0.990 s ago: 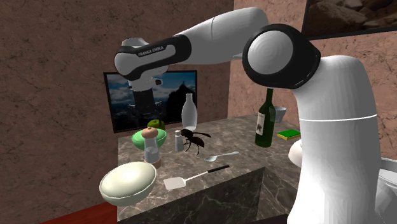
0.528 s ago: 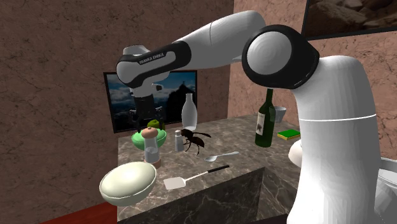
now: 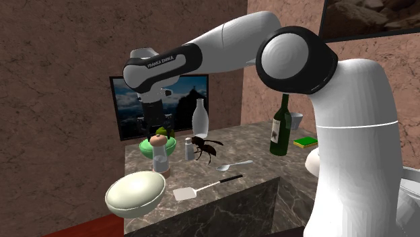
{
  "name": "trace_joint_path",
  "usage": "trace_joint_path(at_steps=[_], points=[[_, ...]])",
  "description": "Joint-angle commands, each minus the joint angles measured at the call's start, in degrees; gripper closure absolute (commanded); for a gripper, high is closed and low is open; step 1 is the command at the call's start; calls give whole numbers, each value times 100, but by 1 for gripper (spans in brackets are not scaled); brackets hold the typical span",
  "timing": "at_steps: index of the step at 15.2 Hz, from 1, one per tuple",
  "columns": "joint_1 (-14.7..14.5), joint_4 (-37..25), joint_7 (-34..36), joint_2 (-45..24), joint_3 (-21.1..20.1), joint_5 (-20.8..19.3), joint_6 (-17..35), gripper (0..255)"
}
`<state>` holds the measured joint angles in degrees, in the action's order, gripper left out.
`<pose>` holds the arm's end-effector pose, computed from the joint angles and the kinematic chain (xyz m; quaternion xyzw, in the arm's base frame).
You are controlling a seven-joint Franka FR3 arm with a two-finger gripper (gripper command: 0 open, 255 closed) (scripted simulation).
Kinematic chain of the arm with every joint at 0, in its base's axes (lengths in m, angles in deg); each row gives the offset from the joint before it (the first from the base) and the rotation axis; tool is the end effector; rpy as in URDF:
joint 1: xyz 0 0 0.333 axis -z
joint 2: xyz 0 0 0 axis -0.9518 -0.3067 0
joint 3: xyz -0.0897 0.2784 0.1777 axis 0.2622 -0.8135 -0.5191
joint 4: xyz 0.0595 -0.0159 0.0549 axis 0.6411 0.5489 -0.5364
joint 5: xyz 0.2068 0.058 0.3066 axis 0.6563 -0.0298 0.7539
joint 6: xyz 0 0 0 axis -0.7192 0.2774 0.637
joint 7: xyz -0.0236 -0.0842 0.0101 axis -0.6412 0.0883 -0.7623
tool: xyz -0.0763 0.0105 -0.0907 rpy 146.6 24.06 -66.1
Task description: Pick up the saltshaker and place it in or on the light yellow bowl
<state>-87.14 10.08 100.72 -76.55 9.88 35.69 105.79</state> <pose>0.4957 0.3923 0.5032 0.9979 -0.0465 0.0192 0.0414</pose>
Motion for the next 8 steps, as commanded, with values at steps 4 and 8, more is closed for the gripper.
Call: trace_joint_path(at_steps=[4,8], points=[[1,2,-1,0,0,1,0,255],[-10,-136,-19,11,-7,12,-146,255]])
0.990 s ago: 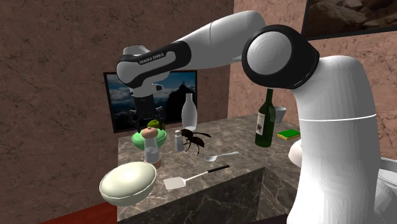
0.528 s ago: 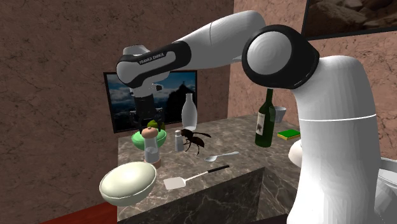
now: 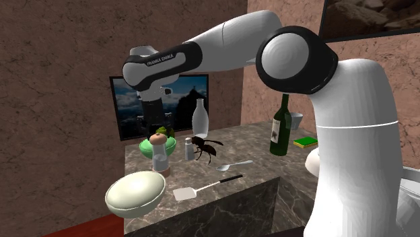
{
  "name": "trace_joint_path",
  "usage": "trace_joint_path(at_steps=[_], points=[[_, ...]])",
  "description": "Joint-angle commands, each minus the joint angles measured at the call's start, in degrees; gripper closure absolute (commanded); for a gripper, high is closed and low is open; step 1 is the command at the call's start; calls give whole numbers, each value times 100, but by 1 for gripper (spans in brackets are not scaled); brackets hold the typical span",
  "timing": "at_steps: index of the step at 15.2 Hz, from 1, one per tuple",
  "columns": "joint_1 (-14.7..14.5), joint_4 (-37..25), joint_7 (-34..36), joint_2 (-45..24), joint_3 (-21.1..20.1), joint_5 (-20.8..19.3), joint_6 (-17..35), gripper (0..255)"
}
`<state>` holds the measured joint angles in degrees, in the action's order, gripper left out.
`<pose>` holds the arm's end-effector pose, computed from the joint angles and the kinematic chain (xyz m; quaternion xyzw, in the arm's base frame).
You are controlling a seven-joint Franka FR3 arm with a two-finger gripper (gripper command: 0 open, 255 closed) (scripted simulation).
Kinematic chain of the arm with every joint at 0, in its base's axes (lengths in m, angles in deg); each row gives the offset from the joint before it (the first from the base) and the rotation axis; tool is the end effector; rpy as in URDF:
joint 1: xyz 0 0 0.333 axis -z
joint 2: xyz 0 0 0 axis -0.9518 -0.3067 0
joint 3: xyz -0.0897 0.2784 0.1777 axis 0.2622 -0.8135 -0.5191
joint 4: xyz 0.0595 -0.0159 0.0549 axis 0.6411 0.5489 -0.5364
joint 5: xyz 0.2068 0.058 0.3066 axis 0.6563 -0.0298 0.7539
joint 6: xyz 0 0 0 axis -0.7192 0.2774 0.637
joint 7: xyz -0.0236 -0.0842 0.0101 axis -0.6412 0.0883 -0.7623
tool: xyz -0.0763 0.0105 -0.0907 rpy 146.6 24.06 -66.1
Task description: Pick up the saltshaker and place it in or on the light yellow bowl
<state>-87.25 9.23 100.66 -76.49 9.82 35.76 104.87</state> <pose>0.4951 0.3928 0.5093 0.9979 -0.0464 0.0190 0.0415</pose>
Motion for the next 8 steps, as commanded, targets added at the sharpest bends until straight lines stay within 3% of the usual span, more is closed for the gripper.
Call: trace_joint_path(at_steps=[1,8], points=[[-6,-127,-23,6,-3,8,-130,255],[-69,-706,-76,-22,-20,10,-678,255]])
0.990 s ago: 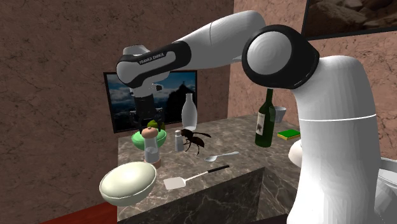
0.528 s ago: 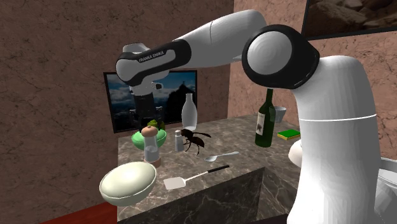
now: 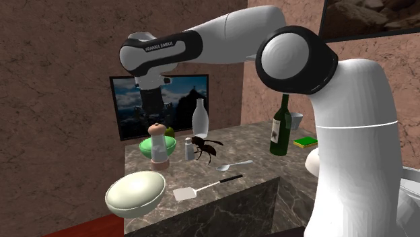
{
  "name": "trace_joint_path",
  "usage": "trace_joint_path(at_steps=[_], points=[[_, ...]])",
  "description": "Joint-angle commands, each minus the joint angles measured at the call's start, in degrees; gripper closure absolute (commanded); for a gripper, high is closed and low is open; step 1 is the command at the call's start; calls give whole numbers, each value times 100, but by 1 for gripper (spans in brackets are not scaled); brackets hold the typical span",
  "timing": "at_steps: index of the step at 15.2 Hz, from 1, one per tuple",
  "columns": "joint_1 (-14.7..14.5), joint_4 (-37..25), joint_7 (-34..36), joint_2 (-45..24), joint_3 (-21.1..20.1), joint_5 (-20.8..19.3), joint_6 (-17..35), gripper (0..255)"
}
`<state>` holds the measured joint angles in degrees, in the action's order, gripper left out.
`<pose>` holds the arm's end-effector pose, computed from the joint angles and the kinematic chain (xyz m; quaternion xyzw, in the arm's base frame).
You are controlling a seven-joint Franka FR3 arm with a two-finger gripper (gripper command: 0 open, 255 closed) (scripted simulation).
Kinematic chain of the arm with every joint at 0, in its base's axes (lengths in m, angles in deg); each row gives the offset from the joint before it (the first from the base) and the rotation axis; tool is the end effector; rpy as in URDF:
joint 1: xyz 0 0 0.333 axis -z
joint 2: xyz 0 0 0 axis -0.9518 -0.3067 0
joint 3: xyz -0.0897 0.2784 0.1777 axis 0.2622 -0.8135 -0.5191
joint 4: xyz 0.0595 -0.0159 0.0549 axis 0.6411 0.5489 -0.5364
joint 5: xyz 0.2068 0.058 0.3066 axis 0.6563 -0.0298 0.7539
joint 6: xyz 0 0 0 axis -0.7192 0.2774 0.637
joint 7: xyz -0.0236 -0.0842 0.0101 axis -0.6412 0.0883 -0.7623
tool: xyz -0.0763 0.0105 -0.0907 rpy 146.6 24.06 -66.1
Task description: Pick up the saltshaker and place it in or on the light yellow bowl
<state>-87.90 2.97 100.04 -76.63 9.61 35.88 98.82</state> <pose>0.4947 0.3929 0.5488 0.9979 -0.0464 0.0191 0.0414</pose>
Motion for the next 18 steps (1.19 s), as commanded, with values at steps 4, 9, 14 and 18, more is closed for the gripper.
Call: trace_joint_path(at_steps=[4,9,14,18], points=[[-59,-467,-38,-64,-6,-24,-406,255],[-156,-1023,-62,-182,-11,-80,-852,255],[-297,-1691,-84,-368,-10,-176,-1343,255],[-464,-2350,-107,-589,1,-293,-1789,255]])
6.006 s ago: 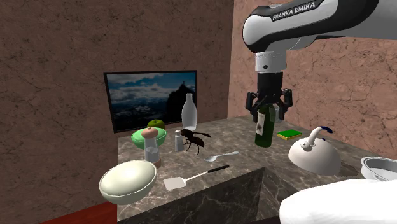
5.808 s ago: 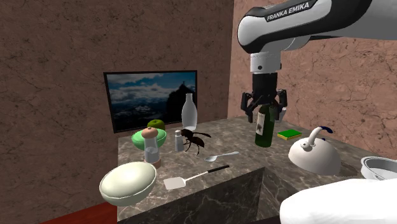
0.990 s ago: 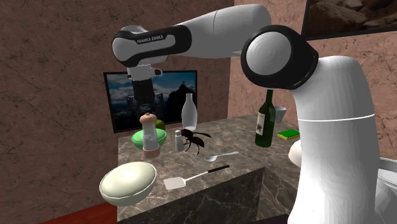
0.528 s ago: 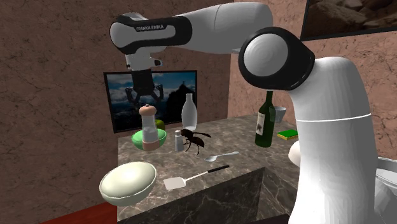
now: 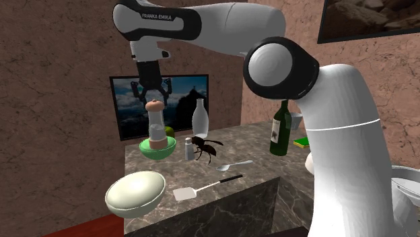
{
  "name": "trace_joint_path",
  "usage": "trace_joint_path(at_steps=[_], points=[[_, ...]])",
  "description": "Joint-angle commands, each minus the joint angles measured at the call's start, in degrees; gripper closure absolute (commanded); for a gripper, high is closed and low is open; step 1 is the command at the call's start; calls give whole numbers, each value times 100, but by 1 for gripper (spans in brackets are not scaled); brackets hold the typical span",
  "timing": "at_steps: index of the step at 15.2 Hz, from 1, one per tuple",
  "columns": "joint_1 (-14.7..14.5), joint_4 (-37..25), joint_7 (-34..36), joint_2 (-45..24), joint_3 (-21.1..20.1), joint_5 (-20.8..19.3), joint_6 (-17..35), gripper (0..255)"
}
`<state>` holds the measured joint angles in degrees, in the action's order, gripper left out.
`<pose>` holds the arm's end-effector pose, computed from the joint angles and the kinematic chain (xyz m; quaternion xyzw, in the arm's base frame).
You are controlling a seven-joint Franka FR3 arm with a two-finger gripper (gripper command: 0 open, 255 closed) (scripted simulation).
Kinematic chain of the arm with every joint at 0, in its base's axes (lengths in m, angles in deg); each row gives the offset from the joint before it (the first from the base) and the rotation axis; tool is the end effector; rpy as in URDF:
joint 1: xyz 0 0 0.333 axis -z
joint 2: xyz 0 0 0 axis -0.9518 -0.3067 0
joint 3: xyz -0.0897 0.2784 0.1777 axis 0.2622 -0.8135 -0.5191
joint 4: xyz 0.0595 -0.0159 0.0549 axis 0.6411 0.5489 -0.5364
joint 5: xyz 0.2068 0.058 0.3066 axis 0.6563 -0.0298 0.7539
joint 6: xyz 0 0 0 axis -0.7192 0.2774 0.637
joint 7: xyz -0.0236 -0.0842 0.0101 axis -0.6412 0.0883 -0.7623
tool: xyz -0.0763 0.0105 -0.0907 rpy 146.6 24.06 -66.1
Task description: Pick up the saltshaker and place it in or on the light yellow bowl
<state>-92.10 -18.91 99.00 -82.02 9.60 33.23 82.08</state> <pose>0.4981 0.3936 0.6367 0.9979 -0.0464 0.0191 0.0414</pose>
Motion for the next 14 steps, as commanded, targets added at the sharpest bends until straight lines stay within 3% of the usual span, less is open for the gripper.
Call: trace_joint_path(at_steps=[1,5,14], points=[[-96,-352,-11,-119,7,-66,-238,255],[-337,-1141,-52,-426,44,-232,-717,255],[-987,-1163,836,69,-232,-116,-1313,255]])
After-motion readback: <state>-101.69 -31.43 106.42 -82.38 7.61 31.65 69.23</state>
